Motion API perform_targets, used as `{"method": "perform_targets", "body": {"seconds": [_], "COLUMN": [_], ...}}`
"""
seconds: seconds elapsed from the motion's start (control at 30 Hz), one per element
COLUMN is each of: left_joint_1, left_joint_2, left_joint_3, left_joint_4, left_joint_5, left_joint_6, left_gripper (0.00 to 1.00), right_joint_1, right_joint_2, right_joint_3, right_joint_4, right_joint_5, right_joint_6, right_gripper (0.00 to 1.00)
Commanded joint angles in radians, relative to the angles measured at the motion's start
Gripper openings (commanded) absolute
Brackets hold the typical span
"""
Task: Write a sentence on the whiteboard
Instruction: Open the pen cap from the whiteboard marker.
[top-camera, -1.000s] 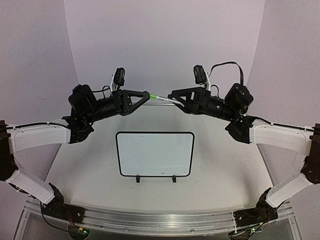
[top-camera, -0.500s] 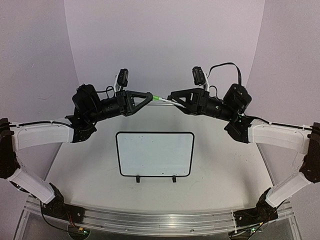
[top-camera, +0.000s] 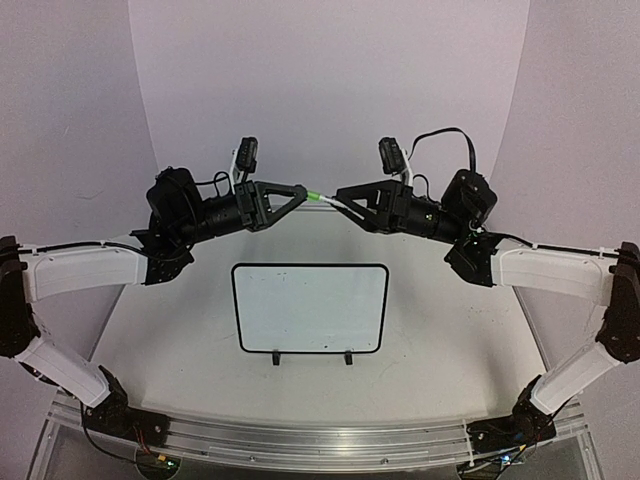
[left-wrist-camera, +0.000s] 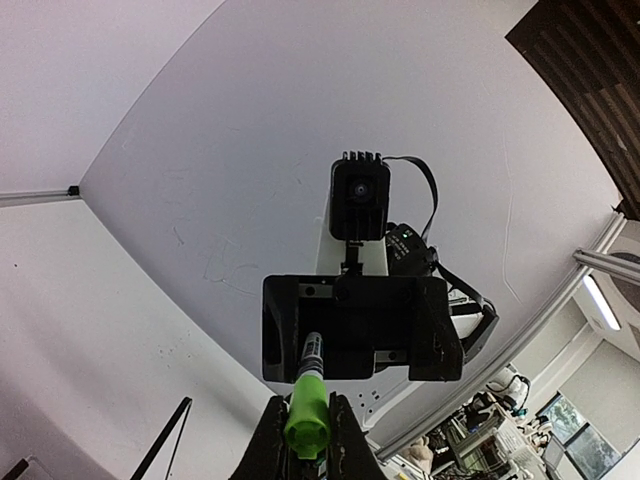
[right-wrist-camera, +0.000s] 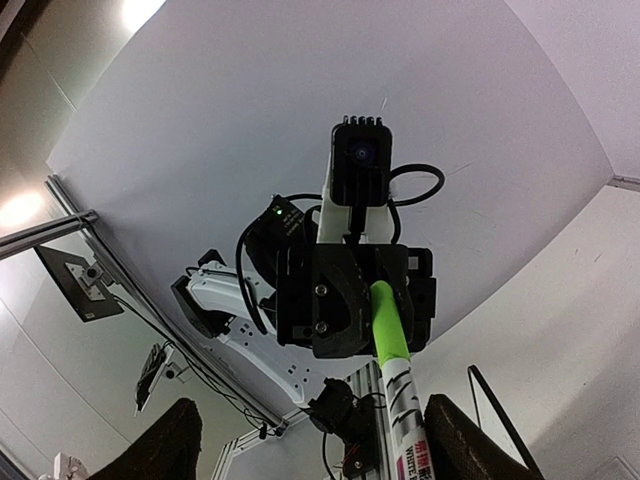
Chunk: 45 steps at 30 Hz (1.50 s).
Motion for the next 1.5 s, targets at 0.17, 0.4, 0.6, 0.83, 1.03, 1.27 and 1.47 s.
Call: {"method": "perform_targets", "body": {"seconds": [0.17, 0.4, 0.6, 0.83, 1.03, 1.27, 1.47], "left_joint_1": [-0.007, -0.008, -0.010, -0.012, -0.013, 0.046, 0.133], "left_joint_2": [0.015, -0.001, -0.007, -0.010, -0.037, -0.189, -0.283], "left_joint_3": [0.061, 0.031, 0.022, 0.016, -0.001, 0.010, 0.015], "left_joint_4": [-0.047, -0.047, -0.043, -0.041, -0.034, -0.134, -0.256], "left_joint_5": [0.062, 0.069, 0.074, 0.074, 0.039, -0.051, -0.072], "left_joint_6": [0.001, -0.008, -0.012, -0.012, -0.001, 0.072, 0.100], "left_gripper": [0.00, 0.00, 0.00, 0.00, 0.00, 0.00, 0.00], "right_joint_1": [0.006, 0.006, 0.006, 0.006, 0.005, -0.058, -0.118], "right_joint_2": [0.002, -0.003, -0.006, -0.007, -0.022, -0.082, -0.168], "right_joint_3": [0.033, 0.026, 0.019, 0.014, -0.011, -0.070, -0.123], "right_joint_4": [0.040, 0.017, -0.009, -0.040, -0.084, -0.085, -0.085], "right_joint_5": [0.002, 0.041, 0.075, 0.107, 0.171, 0.177, 0.127], "right_joint_6": [0.002, -0.009, -0.020, -0.030, -0.055, -0.055, -0.063], "right_gripper": [0.57, 0.38, 0.25, 0.06, 0.00, 0.00, 0.00]}}
